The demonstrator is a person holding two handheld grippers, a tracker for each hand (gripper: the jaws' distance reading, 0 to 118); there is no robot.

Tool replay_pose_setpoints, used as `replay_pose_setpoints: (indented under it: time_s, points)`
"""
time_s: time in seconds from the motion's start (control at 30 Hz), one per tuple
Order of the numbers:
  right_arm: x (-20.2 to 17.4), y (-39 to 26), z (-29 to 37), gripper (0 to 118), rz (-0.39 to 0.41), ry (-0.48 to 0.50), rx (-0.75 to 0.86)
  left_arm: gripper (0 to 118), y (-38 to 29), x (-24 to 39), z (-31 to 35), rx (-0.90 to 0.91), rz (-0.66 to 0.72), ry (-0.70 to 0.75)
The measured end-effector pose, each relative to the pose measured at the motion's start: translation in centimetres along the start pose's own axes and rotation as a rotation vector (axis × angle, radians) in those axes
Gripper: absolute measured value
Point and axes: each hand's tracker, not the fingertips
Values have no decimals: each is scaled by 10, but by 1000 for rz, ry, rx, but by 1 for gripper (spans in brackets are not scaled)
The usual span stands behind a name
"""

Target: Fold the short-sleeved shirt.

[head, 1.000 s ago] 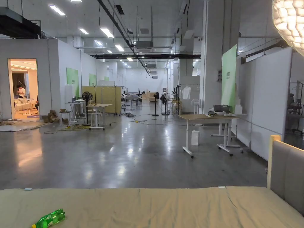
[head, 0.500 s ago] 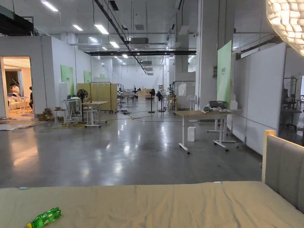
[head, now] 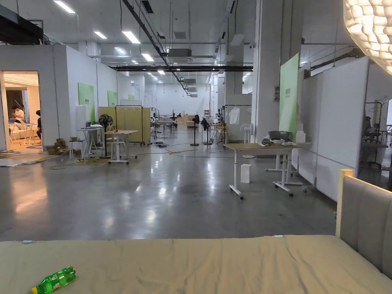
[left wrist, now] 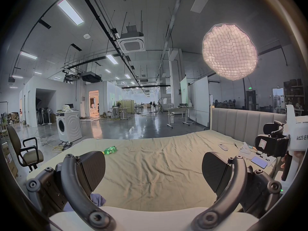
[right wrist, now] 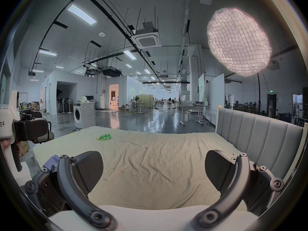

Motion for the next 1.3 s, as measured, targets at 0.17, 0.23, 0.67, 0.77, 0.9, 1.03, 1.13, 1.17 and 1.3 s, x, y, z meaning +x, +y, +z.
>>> replay_pose_setpoints:
  time_s: [0.17,0.23,0.67,0.77,0.9,1.03,1.13,1.17,1.3]
  points:
    - [1,0,1,118,-3,-4,1,115,1,0,1,4,0,3]
    - [2,1,1,118,-6,-7,4,115,2,-1,0,3,5,0]
    - [8,2,1,118,-52,-5,-2,115,2,-1,-1,-12,1,5]
    - [10,2,0,118,-65,-6,-4,115,2,-2,0,-11,3,11]
    - [9,3,1,118,-67,-18,-6,115,3,-3,1,-7,9,13]
    - [6,9,-1,118,-41,-39,8,115,4,-4,0,-7,9,13]
    - [8,13,-1,118,-145,4,-5,115,5,-3,-1,-11,1,12]
    - [9,15,-1,118,-183,23,-4,115,5,-3,-1,-10,-1,13]
    - [7,35,-6,118,-309,-44,-130,115,6,-5,-1,-14,-4,6]
